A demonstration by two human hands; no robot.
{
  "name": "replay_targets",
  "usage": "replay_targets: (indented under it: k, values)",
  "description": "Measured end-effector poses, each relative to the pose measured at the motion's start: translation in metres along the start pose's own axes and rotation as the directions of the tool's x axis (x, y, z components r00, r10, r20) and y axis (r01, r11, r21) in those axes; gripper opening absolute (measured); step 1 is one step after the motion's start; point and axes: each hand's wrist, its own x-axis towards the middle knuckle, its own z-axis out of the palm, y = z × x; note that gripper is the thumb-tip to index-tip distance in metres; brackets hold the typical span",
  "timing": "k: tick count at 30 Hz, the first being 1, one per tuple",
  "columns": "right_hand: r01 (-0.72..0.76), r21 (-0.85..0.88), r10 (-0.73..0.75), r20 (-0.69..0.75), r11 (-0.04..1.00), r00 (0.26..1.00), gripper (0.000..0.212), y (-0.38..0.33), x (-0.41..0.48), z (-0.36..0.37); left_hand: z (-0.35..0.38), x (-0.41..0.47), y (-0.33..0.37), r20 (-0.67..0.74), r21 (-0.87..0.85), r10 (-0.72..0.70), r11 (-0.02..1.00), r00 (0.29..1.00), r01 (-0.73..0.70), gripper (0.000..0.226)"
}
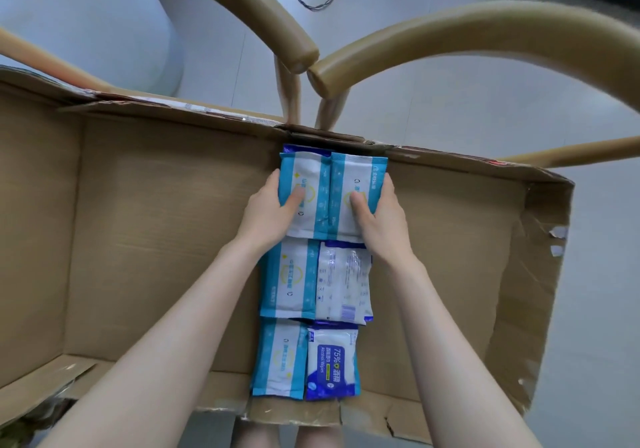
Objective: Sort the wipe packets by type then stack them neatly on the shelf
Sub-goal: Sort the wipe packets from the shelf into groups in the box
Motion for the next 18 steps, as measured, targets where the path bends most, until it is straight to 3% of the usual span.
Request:
replay_targets:
  k: [3, 5, 10, 18]
  values:
    - [0.052, -0.109, -0.054, -0.015, 0.993, 0.998, 0.048, -0.012, -0.020, -0.013, -0.014, -0.026, 0.008, -0.017, 0.122, 0.015, 0.992, 1.000, -0.013, 0.038]
    - [0.088, -0.202, -0.090, 0.000, 0.975, 0.996, 0.047, -0.023, -0.043, -0.023, -0.021, -0.053, 0.012, -0.052, 0.190, 0.034, 0.981, 0.998, -0.024, 0.041]
    - [0.281, -0.290, -0.266, 0.091, 0.915, 0.960, 0.037, -0.066, -0.122, -0.045, -0.046, -0.150, 0.029, -0.237, 0.197, 0.087, 0.980, 0.968, -0.040, 0.030]
    - [0.634, -0.307, -0.587, 0.241, 0.710, 0.773, 0.028, -0.152, -0.252, -0.039, -0.120, -0.319, 0.027, -0.522, 0.180, 0.158, 0.981, 0.838, -0.073, 0.028]
